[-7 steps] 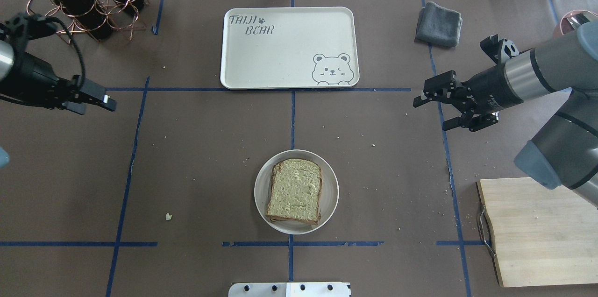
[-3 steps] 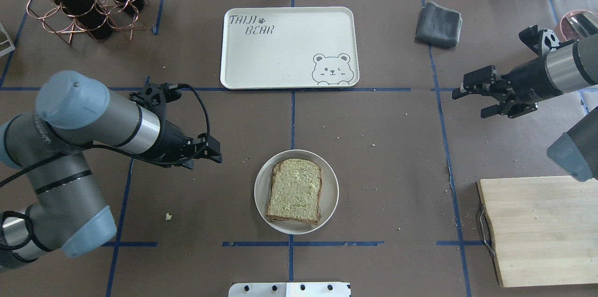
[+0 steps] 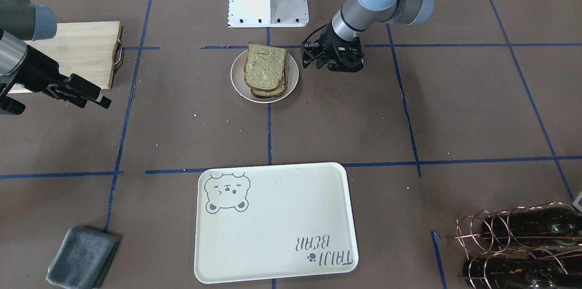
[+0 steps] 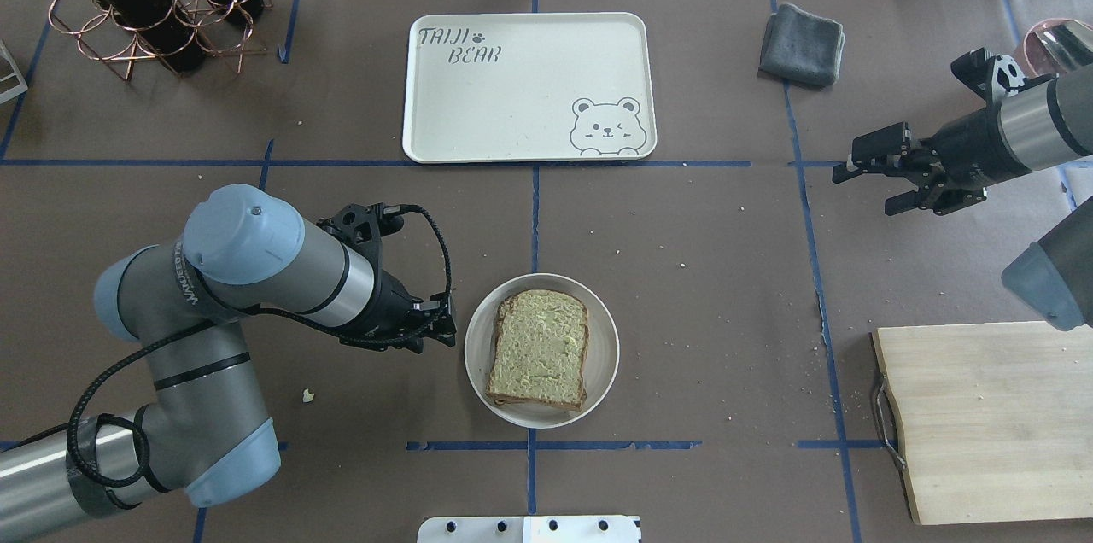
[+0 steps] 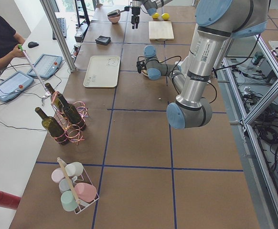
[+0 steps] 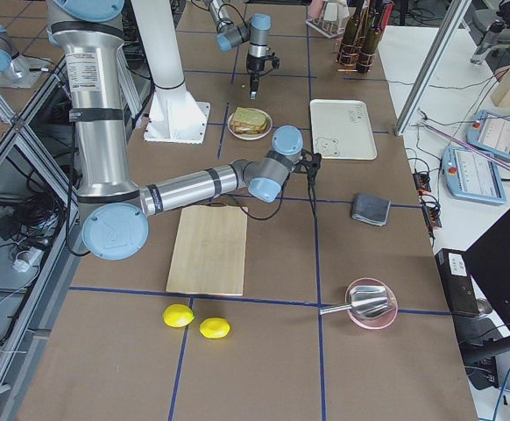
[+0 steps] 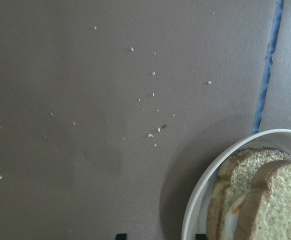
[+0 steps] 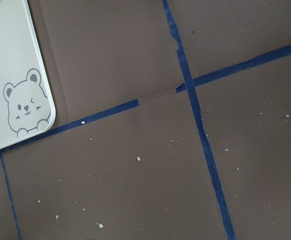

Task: Make sandwich and place on tray
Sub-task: 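Lower the left gripper to the plate rim nearest the robot and grasp it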

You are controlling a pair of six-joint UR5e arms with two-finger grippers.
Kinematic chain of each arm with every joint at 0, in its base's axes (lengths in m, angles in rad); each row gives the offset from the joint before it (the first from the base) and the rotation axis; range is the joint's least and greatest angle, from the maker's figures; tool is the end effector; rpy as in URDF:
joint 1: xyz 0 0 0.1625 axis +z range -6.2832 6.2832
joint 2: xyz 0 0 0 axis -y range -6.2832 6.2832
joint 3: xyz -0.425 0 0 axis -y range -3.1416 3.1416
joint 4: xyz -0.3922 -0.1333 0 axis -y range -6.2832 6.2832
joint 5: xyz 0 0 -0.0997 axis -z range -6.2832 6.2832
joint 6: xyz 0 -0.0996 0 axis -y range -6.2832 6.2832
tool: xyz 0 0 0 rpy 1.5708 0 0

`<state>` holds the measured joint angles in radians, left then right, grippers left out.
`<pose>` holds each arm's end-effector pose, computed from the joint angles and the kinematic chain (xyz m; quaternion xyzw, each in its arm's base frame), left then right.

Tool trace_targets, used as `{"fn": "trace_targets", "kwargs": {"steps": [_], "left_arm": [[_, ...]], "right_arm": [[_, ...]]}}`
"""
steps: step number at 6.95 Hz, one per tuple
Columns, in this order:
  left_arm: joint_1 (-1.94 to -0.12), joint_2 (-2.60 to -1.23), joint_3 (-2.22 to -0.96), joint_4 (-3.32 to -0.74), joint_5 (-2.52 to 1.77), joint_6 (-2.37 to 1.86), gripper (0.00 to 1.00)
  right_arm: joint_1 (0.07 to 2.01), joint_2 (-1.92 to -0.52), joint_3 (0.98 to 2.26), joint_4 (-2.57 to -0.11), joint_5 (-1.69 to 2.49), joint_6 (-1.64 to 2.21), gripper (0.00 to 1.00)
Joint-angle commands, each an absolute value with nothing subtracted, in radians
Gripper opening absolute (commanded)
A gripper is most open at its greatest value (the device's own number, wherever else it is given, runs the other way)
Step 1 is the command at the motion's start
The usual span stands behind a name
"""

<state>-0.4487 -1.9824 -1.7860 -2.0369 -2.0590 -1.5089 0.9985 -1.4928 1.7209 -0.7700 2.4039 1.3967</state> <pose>0.5135 -0.3433 0.2739 -0.0725 0.5401 -0.0361 0.8377 -0.2337 -0.4728 0.4467 -0.0444 -0.5697 0.1365 0.8092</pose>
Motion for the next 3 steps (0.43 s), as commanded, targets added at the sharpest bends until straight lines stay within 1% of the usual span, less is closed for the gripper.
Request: {"fn": "trace_targets", "kwargs": {"steps": [1,3], "left_arm": [[-0.381,-2.008,-1.761,-2.037,-1.985,-1.534,0.44],[-0.376,-2.032,-1.732,-2.037,-1.985,-1.534,0.43]], "right_arm": [[0.999,-1.496,1.72,-0.769,2.404,1.396,1.0],[0.999,-1.497,1.721,-0.769,2.404,1.396,1.0]]}}
